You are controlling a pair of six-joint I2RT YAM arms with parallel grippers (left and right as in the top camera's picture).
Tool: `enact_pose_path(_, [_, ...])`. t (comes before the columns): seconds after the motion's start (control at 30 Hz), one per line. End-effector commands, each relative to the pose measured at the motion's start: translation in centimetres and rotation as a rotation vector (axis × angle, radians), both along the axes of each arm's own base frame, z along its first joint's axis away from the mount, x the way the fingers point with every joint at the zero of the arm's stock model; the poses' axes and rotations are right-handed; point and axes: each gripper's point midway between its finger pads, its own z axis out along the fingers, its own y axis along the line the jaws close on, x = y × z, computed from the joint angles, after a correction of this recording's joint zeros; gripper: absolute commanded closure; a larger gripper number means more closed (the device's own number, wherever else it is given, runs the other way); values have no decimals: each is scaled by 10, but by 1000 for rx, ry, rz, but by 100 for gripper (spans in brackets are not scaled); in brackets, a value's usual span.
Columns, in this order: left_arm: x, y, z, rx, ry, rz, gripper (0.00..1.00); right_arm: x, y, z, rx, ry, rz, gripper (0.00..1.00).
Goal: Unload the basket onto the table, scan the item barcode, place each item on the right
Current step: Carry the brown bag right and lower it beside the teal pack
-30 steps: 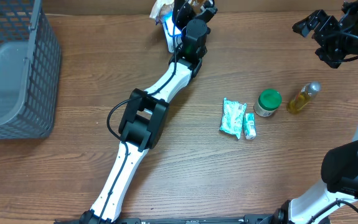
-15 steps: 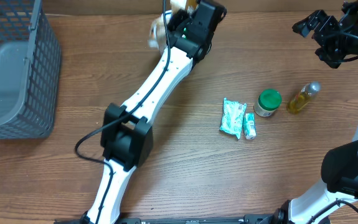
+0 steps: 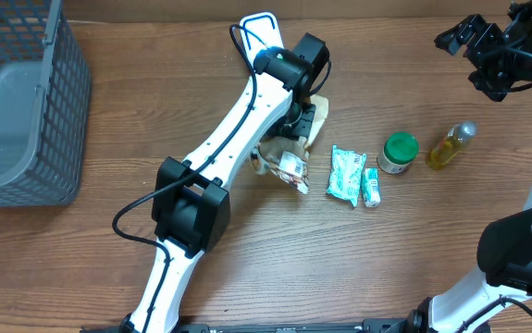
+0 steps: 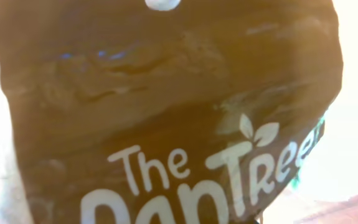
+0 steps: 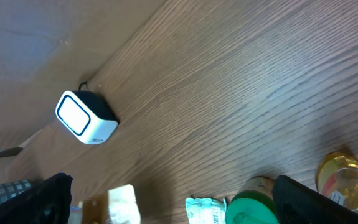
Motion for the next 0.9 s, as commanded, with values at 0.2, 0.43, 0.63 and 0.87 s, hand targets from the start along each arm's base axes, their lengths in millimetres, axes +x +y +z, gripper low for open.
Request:
enact_pose_path(0.2, [-41, -27, -9, -25, 130, 28, 96, 0, -2, 14, -19, -36, 0, 0])
enact_pose_path(0.43, [-68, -45, -20, 11, 157, -35, 92, 1, -1, 14, -19, -36, 1, 0])
enact_pose_path(0.63, [-95, -48, -39, 62, 210, -72, 96, 1, -1, 14, -19, -36, 1, 0])
enact_pose_path(0.87, [-108, -41, -57, 101, 255, -38, 87, 1, -1, 14, -19, -36, 1, 0])
